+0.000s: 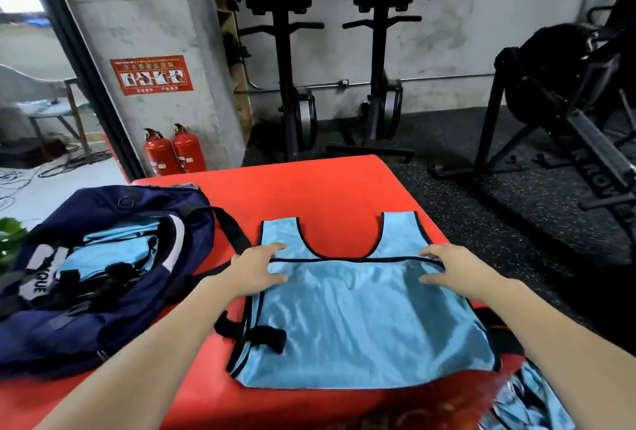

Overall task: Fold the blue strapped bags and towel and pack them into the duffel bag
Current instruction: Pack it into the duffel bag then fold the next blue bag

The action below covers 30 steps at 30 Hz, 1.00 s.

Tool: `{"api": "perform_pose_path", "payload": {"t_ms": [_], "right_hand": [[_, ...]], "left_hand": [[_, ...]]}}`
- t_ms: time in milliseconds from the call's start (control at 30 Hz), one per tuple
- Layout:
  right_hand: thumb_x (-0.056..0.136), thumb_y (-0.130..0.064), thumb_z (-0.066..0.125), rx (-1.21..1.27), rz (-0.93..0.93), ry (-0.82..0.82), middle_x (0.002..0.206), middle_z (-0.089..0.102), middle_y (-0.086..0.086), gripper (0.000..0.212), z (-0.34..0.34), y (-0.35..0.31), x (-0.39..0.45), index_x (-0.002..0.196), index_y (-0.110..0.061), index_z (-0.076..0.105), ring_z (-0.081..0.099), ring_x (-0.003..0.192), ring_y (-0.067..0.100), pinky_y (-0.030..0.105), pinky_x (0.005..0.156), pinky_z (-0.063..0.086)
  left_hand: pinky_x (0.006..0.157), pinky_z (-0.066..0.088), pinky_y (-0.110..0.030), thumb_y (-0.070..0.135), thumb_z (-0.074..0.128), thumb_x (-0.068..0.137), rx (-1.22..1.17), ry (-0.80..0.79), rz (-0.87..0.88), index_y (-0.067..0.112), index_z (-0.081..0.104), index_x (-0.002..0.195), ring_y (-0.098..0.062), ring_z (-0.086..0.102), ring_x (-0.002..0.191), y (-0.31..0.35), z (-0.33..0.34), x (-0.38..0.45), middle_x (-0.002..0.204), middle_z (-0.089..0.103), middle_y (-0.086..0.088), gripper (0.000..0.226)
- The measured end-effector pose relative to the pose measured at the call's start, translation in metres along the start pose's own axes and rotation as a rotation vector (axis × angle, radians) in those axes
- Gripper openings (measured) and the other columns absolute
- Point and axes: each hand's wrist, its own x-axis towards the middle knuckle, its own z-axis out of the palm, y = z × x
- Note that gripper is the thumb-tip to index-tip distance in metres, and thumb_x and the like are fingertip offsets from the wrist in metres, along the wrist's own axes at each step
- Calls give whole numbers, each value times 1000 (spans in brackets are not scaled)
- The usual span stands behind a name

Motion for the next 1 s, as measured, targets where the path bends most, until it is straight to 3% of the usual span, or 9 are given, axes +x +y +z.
{"api": "perform_pose_path", "payload": {"t_ms": [100,233,333,433,533,600,800,900,1000], "right_hand": [[80,-37,83,115,51,3,129,60,3,68,2,6,-4,138,-19,53,59,109,20,30,93,47],[80,-37,83,218,104,60,129,59,6,70,13,12,1,139,-16,50,55,100,17,26,84,42],[82,-34,82,243,117,103,126,59,5,62,17,11,7,134,-14,55,53,90,13,23,73,41],[77,-36,86,268,170,79,113,62,1,52,15,14,15,119,-16,63,58,82,14,24,64,41],[70,-39,90,266,166,24,93,70,2,35,10,22,23,93,-19,72,67,85,23,32,70,48],[68,-34,92,357,131,-1,75,69,-1,26,5,25,24,78,-19,73,62,72,18,32,65,44],[71,-18,90,751,62,-51,85,74,13,23,-31,17,29,82,-9,72,66,79,21,35,80,49],[74,-13,88,895,98,126,93,75,18,29,-34,8,46,94,-3,69,68,79,27,43,81,55],[68,-29,92,899,181,280,102,74,11,51,-12,4,61,107,-11,66,70,90,24,44,88,58]], "left_hand": [[107,40,-39,37,76,83,-123,56,-60,29,46,146,-22,53,127,-4,2,0,133,59,-5,70],[88,37,-21,19,71,89,-223,160,-68,21,57,136,-19,56,121,-6,13,1,128,62,-8,48],[94,38,-21,17,71,88,-202,170,-52,24,64,126,-18,55,127,-5,17,2,132,63,1,39],[106,42,-36,24,70,86,-143,185,-34,39,64,113,-18,58,123,-6,20,5,127,66,6,31],[80,52,-26,17,66,89,-146,193,3,34,64,122,-18,67,93,-5,18,3,112,67,-1,37],[60,45,-14,15,66,90,-192,192,32,34,65,122,-16,65,79,-5,12,1,106,65,-1,38],[77,45,-10,14,77,84,-358,254,108,36,74,106,-1,66,90,2,-28,5,95,73,12,31],[88,42,-7,13,76,86,-520,379,120,35,74,106,9,64,96,5,-41,19,99,73,18,30],[103,44,-22,14,75,88,-616,432,22,34,67,119,-3,66,99,-2,-33,38,95,74,8,38]]}}
